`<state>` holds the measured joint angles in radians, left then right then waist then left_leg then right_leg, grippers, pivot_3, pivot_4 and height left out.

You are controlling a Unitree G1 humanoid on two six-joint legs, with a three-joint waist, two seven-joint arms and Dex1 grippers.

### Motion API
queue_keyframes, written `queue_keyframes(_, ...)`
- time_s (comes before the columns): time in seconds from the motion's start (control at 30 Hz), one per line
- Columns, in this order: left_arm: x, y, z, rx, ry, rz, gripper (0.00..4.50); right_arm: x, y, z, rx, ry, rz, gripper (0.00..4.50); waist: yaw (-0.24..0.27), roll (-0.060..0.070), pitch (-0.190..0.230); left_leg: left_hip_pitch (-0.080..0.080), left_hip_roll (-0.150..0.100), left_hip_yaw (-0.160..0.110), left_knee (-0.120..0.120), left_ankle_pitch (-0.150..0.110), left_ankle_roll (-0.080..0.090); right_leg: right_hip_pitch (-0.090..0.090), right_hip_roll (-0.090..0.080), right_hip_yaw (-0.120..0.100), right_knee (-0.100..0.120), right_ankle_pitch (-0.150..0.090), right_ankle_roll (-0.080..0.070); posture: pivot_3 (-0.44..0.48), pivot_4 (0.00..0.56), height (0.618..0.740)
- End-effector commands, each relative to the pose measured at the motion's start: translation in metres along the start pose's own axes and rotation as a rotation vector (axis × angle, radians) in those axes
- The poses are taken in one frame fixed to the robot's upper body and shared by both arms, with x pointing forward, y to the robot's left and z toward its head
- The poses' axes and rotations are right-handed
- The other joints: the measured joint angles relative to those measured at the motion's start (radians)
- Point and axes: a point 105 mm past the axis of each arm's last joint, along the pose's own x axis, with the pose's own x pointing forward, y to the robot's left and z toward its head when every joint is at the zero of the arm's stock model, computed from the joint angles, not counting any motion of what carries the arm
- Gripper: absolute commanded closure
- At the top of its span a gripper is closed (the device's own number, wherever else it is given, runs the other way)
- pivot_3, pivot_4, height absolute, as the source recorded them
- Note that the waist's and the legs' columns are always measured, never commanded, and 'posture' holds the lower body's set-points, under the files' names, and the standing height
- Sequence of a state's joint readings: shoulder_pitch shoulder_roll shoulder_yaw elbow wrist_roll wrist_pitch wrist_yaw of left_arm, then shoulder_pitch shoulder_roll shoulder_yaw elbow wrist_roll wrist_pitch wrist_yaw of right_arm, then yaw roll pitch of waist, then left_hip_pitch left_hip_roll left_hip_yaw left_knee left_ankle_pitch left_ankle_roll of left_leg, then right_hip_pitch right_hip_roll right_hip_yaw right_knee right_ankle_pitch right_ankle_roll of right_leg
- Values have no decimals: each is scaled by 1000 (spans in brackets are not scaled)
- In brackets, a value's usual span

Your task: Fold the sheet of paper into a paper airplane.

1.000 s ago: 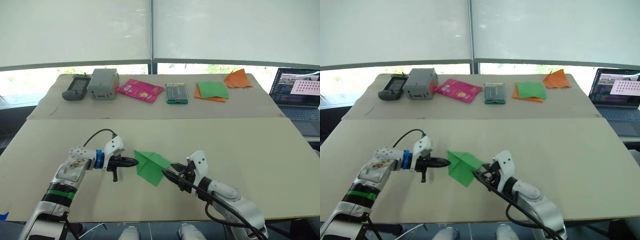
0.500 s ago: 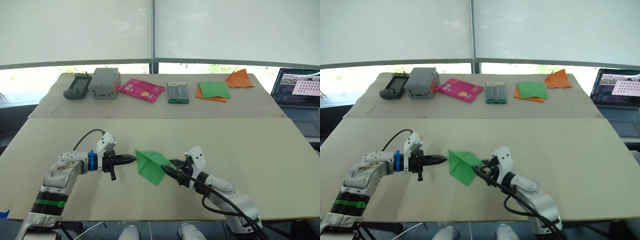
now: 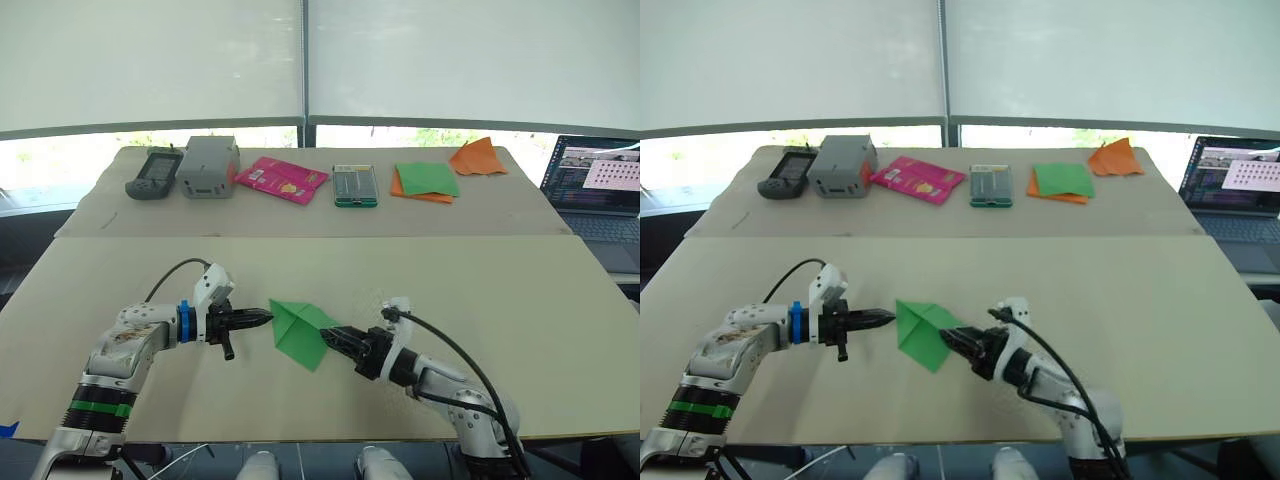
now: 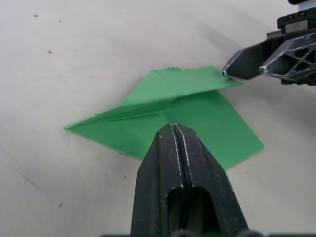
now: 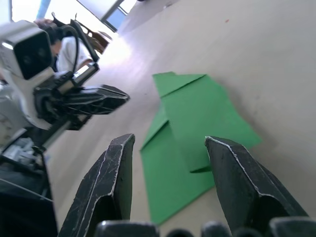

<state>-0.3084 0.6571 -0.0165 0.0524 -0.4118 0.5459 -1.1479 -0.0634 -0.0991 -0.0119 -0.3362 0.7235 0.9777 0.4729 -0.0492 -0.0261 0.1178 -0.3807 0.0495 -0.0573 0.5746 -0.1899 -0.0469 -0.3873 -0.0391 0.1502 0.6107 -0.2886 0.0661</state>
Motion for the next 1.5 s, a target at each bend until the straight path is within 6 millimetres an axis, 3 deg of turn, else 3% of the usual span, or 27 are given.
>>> queue_keyframes(0.03,-1,-2,13,33,-30,-4,4500,-8,7,6,73,-4,53,1951,2,0,0,0,0,0,0,0,0,0,0,0,0,0,0,0,150,740)
queue_keyframes(0.3,0,-2,14,35,-32,-1,4500,-29,-3,22,249,-31,34,1951,0,0,0,-1,0,0,0,0,0,0,0,0,0,0,0,0,150,740)
queue_keyframes(0.57,3,-5,13,34,-33,-4,4500,-12,-22,36,444,-103,-44,1951,-19,2,0,-1,0,0,-1,0,0,0,0,0,0,1,0,0,150,740)
queue_keyframes(0.67,2,-4,14,35,-34,0,4500,-12,-28,32,495,-86,-73,1951,-19,2,1,-2,0,0,0,1,1,0,0,0,0,2,1,0,150,740)
queue_keyframes(0.93,1,-5,14,29,-36,3,4500,-2,-5,15,570,-35,-13,1951,-24,4,0,-3,0,0,-2,2,3,1,0,0,0,3,0,0,150,740)
queue_keyframes(1.07,1,-5,14,30,-35,5,4500,6,-3,5,588,0,-31,1951,-24,4,0,-3,0,0,-2,2,3,-1,0,0,0,3,0,0,150,740)
queue_keyframes(1.3,-1,-5,15,32,-35,11,4500,-10,-16,8,602,-45,-88,1951,-21,4,0,-3,0,0,-2,2,3,-1,0,0,-2,3,0,0,150,740)
queue_keyframes(1.5,1,-5,14,33,-34,9,4500,8,-15,20,601,-73,-63,1951,-27,5,1,-3,0,0,-2,2,3,-1,0,0,-1,3,-1,0,150,740)
